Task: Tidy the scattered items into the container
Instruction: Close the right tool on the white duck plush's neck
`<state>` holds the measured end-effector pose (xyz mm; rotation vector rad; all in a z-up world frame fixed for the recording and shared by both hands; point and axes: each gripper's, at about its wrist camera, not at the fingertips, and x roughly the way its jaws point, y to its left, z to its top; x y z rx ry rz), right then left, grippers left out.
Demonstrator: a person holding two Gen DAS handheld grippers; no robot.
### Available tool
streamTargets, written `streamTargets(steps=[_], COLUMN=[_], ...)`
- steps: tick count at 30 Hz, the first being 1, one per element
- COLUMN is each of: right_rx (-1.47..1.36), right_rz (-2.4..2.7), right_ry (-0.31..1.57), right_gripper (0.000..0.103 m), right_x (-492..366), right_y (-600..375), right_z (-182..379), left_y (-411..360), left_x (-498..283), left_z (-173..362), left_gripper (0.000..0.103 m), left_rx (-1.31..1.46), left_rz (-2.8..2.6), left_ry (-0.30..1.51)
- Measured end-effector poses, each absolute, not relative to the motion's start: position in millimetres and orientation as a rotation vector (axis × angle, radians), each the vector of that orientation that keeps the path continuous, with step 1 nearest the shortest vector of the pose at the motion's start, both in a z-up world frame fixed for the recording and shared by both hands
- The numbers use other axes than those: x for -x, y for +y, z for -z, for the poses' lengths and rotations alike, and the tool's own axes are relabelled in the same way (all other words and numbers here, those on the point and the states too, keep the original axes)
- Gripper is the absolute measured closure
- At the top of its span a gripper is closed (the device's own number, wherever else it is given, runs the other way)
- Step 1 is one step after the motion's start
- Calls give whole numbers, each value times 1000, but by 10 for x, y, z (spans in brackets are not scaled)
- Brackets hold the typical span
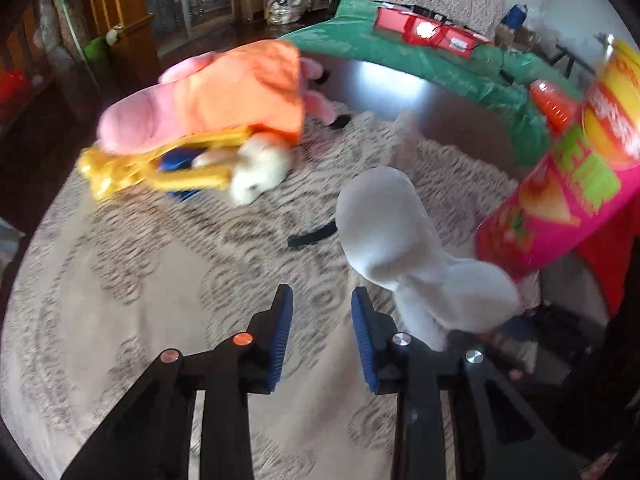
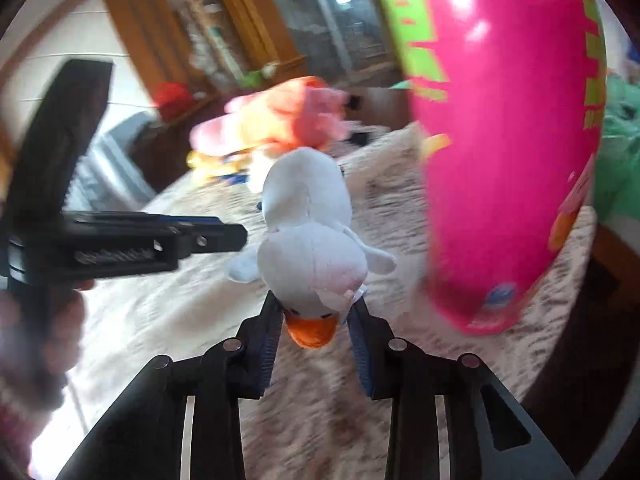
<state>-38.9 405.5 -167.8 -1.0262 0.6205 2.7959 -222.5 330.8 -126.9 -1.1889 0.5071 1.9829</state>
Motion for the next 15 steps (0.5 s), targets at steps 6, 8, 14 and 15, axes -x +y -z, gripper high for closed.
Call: streamTargets(steps=[6,8,14,15], right_rx=[1156,1193,1254,1263], right_rz=[-3074,-3108,-3056,-3045], right_ry=[562,508,380,360], right_gripper=[71,71,63,60], right_x=[298,294,338,346], right_y=[3630,3546,3466,3454], right_z=[1604,1606,1660,1669], left_y=[2481,2224,1826,1831], left_x=[1996,1932,1845,1836], left_z=[1118,1098,1134,1138], left_gripper=[62,32,15,15], left_rx=[1227,1218,1174,1157], left_rz=[-2104,-2156,-2235,-2233], left_ry=[475,471,474,475])
